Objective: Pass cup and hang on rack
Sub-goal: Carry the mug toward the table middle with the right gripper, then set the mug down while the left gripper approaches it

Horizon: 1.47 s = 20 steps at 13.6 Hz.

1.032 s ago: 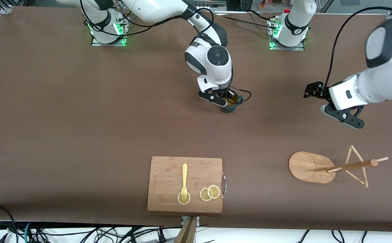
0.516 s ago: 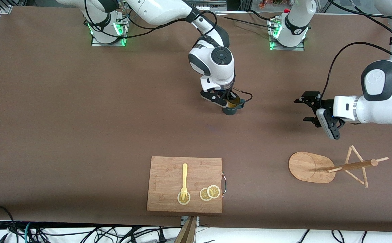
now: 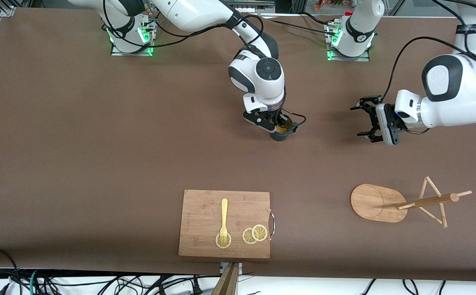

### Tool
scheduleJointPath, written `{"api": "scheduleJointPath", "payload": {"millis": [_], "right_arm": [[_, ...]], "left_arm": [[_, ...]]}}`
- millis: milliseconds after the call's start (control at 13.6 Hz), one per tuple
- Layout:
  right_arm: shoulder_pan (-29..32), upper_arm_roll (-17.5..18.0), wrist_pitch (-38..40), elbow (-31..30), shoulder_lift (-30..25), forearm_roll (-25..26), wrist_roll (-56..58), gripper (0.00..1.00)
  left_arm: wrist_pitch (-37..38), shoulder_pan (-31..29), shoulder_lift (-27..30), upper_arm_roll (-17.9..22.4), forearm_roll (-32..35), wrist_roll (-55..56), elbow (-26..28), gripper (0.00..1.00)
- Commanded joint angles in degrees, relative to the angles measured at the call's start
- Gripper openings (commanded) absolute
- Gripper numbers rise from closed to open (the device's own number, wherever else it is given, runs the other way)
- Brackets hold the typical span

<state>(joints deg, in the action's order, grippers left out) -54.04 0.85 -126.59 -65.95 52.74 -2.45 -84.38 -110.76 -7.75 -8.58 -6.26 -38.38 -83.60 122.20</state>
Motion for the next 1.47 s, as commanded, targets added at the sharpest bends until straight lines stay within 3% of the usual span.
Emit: {"api": "scheduleJointPath", "payload": {"millis": [0, 295, 442, 664, 811, 1032, 1180, 1253, 1327, 1401], "right_arm": [[0.17, -1.02, 3.09, 1.18, -2.46, 0.87, -0.70, 0.99], [4.29, -1.64, 8.89, 0.74, -9.65, 0.95, 5.69, 1.00], [8.06, -2.52, 14.59, 0.39, -12.91, 0.34, 12.01, 1.00], [14.91, -3.13, 24.36, -0.66, -18.44, 0.25, 20.02, 1.00], [19.31, -3.13, 25.78, -5.12, -23.97, -2.10, 27.74, 1.00], [23.80, -4.53, 30.07, -11.28, -32.06, -3.62, 35.91, 1.00], [24.86, -8.03, 33.24, -15.76, -37.68, -3.62, 44.26, 1.00], [24.86, -10.49, 33.69, -18.57, -40.67, -3.70, 48.74, 1.00], [24.86, -12.86, 33.69, -22.25, -43.83, -3.71, 54.18, 1.00], [24.86, -15.41, 33.69, -25.68, -46.91, -3.71, 59.54, 1.00]], "left_arm": [[-2.36, -0.87, -2.74, -0.51, -10.97, -15.22, 3.39, 1.00], [-2.10, -1.48, -9.16, -0.51, -24.35, -36.94, 5.42, 1.00], [-1.57, -1.13, -11.45, -0.60, -28.13, -44.07, 6.21, 1.00], [-1.65, -0.78, -17.05, -3.05, -39.81, -58.03, 8.85, 1.00], [-1.66, -0.52, -21.72, -4.11, -46.40, -66.74, 8.76, 1.00], [-1.57, -0.34, -24.63, -6.13, -51.43, -70.64, 8.76, 1.00], [-1.57, -0.34, -26.47, -7.89, -54.07, -71.87, 8.41, 1.00], [-1.48, -0.16, -27.18, -8.42, -55.74, -73.10, 8.23, 0.94], [-1.48, -0.34, -27.28, -8.94, -56.62, -73.28, 8.41, 0.64], [-1.48, -0.34, -27.36, -8.95, -56.63, -73.29, 8.41, 0.42]]}}
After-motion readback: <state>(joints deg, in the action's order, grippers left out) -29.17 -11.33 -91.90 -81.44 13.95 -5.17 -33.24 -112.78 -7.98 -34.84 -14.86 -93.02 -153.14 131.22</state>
